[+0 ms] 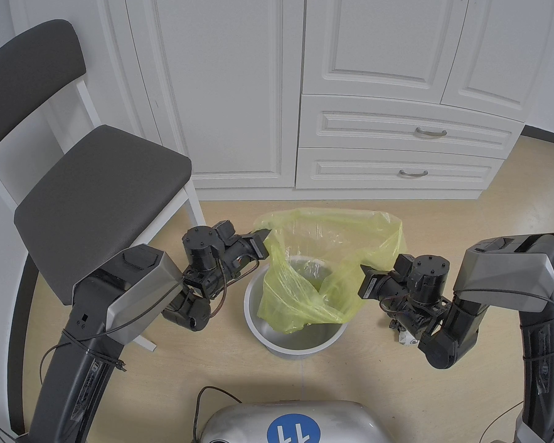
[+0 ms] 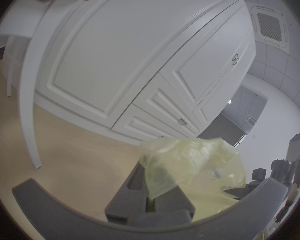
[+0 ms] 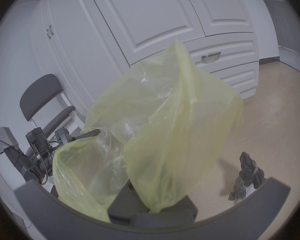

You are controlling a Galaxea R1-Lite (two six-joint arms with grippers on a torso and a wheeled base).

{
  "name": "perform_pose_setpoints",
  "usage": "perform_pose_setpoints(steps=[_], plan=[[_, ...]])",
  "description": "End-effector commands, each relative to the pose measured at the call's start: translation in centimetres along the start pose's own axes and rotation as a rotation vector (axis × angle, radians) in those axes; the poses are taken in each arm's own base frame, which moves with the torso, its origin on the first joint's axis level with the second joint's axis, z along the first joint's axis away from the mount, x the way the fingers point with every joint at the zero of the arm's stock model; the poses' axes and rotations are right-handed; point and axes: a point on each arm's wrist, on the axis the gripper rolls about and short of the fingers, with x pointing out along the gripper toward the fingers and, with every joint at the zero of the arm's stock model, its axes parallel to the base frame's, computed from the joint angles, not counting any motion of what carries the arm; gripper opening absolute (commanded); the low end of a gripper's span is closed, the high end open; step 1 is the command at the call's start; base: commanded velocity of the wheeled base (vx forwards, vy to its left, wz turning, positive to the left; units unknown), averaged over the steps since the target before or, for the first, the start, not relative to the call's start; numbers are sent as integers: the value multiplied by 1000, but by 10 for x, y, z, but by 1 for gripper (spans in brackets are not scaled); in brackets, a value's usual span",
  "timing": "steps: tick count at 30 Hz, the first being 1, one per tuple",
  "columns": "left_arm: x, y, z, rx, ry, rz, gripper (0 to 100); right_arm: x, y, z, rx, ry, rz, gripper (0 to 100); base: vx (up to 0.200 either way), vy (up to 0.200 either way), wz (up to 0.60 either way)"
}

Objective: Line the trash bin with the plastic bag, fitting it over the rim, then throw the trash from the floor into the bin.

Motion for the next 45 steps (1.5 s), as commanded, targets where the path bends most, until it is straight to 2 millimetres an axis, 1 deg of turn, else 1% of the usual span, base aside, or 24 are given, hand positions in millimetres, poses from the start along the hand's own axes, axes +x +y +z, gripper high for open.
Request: perform_pose_setpoints(steps=[1,2,3,5,6,8,10,11,18,20,24,25,26,27,28,29,30,33,35,37,39,40,42,45], plan=[[-16,20,-4,-9,50,42,0,-1,4,-22,1,52,18,0,0,0,0],[-17,21,-4,-7,51,45,0,-1,4,-23,2,56,20,0,0,0,0],[-22,23,-4,-1,63,58,0,-2,7,-32,6,81,25,0,0,0,0],[-30,24,-1,13,81,73,0,0,9,-43,20,103,32,0,0,0,0],[-30,24,-1,13,81,73,0,0,9,-43,20,103,32,0,0,0,0],[-44,26,0,54,133,75,0,1,15,-54,50,123,43,0,0,0,0],[-45,26,1,55,137,74,0,1,16,-54,53,123,45,0,0,0,0],[-56,25,4,85,171,78,0,0,21,-56,91,128,54,0,0,0,0],[-67,22,17,155,221,107,0,-1,26,-57,87,131,65,0,0,0,0],[-71,25,24,203,265,134,0,-4,29,-49,76,115,73,0,0,0,0],[-75,16,49,224,293,169,0,-16,38,-11,28,54,92,0,0,0,0],[-75,16,49,224,293,169,0,-16,38,-11,28,54,92,0,0,0,0],[-77,9,61,226,302,191,0,-23,42,11,8,72,51,0,0,0,0],[-77,9,62,226,303,193,0,-24,43,12,8,73,47,0,0,0,0],[-78,6,68,237,301,211,0,-27,46,26,1,89,6,0,0,0,0],[-78,6,68,237,301,211,0,-27,46,26,1,89,6,0,0,0,0],[-79,3,72,289,302,250,0,-34,50,48,-14,148,-69,0,0,0,0],[-80,7,67,383,324,288,0,-46,53,62,-43,265,-140,0,0,0,0],[-82,12,58,419,354,301,0,-49,53,63,-55,344,-172,0,0,0,0],[-80,18,44,426,385,301,0,-50,53,57,-70,416,-194,0,0,0,0],[-80,21,38,422,397,302,0,-49,53,52,-78,445,-205,0,0,0,0],[-80,24,31,419,411,305,0,-46,51,41,-92,487,-221,0,0,0,0],[-81,25,30,417,420,307,0,-44,49,30,-116,507,-252,0,0,0,0],[-82,24,32,411,438,313,0,-44,46,24,-152,519,-286,0,0,0,0]])
